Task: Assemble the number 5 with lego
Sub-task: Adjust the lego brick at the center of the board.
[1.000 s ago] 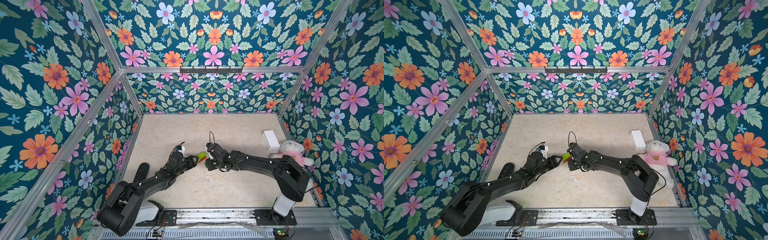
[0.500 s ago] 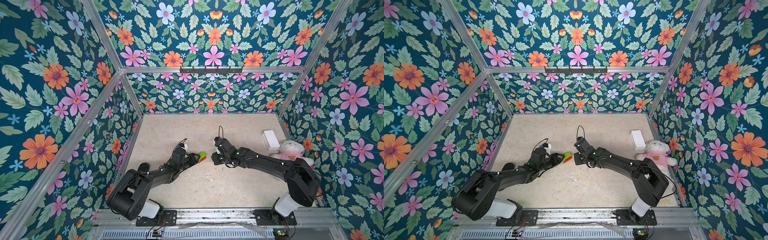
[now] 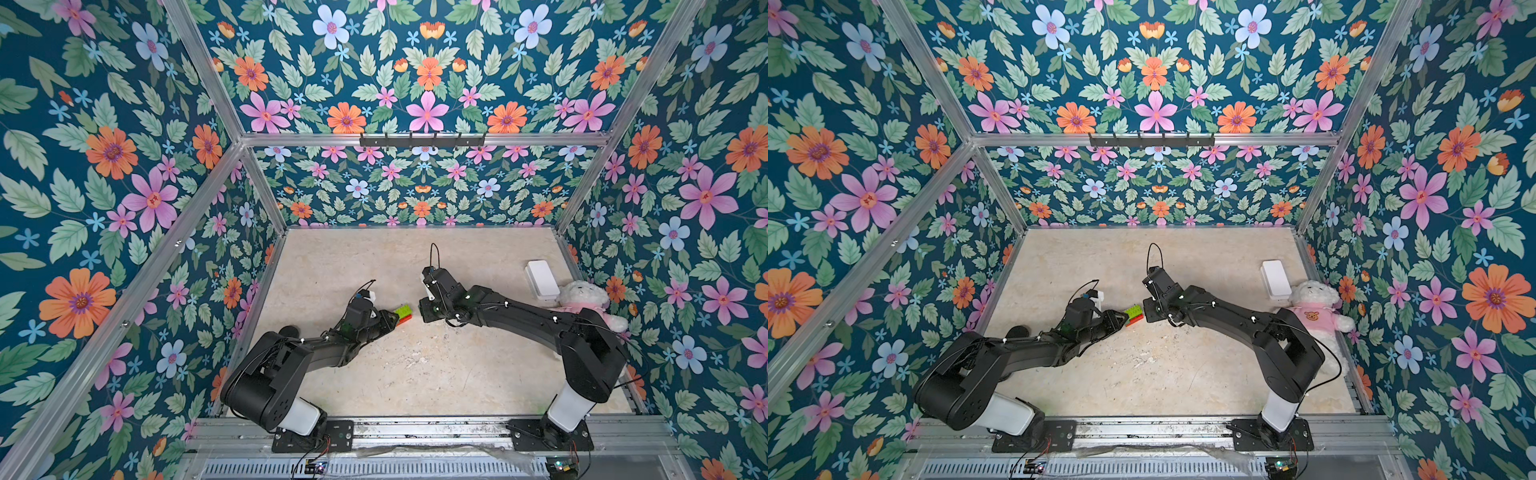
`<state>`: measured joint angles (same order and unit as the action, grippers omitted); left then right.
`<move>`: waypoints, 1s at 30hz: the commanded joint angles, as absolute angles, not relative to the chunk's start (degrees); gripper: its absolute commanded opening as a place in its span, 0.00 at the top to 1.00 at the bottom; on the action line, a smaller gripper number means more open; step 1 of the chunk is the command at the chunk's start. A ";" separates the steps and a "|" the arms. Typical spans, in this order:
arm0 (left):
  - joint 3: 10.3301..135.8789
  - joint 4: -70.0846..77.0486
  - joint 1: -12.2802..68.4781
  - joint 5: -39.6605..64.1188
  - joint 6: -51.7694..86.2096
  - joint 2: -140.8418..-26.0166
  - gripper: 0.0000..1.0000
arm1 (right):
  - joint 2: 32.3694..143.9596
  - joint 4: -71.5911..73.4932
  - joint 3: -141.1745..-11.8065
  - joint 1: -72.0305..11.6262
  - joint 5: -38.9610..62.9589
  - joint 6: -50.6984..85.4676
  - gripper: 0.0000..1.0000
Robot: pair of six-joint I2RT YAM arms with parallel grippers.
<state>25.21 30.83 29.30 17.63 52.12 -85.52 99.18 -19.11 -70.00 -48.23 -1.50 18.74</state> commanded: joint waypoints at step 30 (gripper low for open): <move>28.03 25.80 29.00 17.39 48.69 -88.38 0.72 | 112.29 -32.53 -87.50 -48.87 -1.10 14.06 0.94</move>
<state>27.94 30.37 29.08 17.96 49.67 -87.92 111.79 -30.72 -86.70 -48.75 -0.08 14.06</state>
